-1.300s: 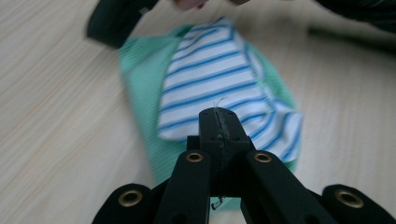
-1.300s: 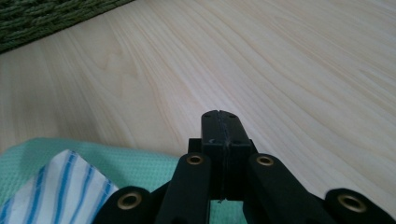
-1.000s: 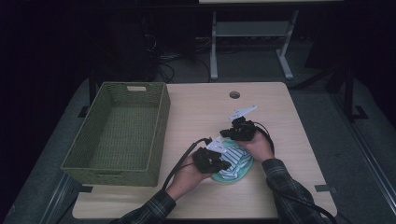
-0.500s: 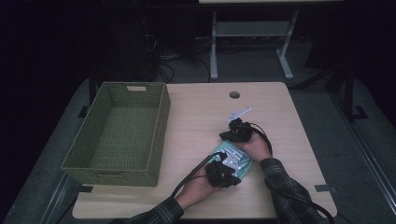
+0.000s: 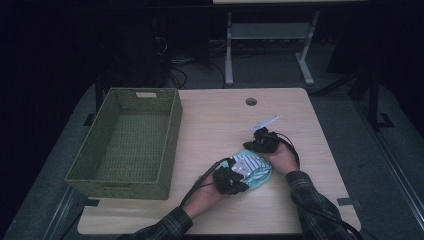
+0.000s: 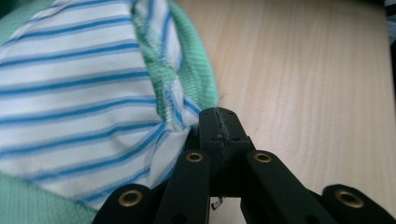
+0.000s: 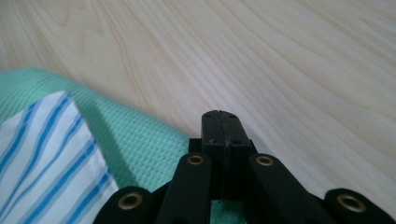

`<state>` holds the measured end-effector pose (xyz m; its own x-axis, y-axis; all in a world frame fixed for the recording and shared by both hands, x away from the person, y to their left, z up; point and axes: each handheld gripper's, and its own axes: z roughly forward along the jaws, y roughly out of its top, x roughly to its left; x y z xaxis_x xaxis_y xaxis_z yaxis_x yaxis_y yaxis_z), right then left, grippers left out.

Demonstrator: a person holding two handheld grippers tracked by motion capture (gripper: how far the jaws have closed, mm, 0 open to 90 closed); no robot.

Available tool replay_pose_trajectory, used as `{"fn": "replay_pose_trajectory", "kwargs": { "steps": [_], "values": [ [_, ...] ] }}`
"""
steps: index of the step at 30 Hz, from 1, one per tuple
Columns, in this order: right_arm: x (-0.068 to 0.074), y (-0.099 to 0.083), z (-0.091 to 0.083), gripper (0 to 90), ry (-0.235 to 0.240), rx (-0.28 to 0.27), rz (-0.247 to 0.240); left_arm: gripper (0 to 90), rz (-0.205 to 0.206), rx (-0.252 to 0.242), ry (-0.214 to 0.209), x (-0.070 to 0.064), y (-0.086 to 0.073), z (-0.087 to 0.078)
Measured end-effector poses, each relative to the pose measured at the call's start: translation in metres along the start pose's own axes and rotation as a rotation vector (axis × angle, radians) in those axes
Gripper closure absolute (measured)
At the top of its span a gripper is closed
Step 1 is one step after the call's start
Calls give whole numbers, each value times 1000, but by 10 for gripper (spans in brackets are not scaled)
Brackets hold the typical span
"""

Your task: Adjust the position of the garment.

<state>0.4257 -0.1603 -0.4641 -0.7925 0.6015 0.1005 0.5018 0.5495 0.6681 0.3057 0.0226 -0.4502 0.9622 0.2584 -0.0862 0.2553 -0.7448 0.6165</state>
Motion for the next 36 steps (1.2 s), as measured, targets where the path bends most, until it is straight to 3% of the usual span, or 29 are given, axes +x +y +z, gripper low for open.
{"fn": "replay_pose_trajectory", "kwargs": {
  "steps": [11, 14, 17, 24, 36],
  "values": [
    [-9, -10, -11, 898, -28, -7, 21, 896, -39, 13, 57, 21, -10, -14],
    [-11, -13, -14, 898, -31, -6, 31, 897, -33, 28, 76, 29, -13, -19],
    [-12, -15, -16, 898, -36, -14, 26, 896, -57, 16, 92, 34, -15, -23],
    [-11, -20, -22, 898, -38, -20, 34, 897, -91, 10, 117, 43, -21, -27],
    [-2, -39, -38, 898, -38, -45, 33, 896, -112, 22, 152, 54, -25, -31]
  ]
}}
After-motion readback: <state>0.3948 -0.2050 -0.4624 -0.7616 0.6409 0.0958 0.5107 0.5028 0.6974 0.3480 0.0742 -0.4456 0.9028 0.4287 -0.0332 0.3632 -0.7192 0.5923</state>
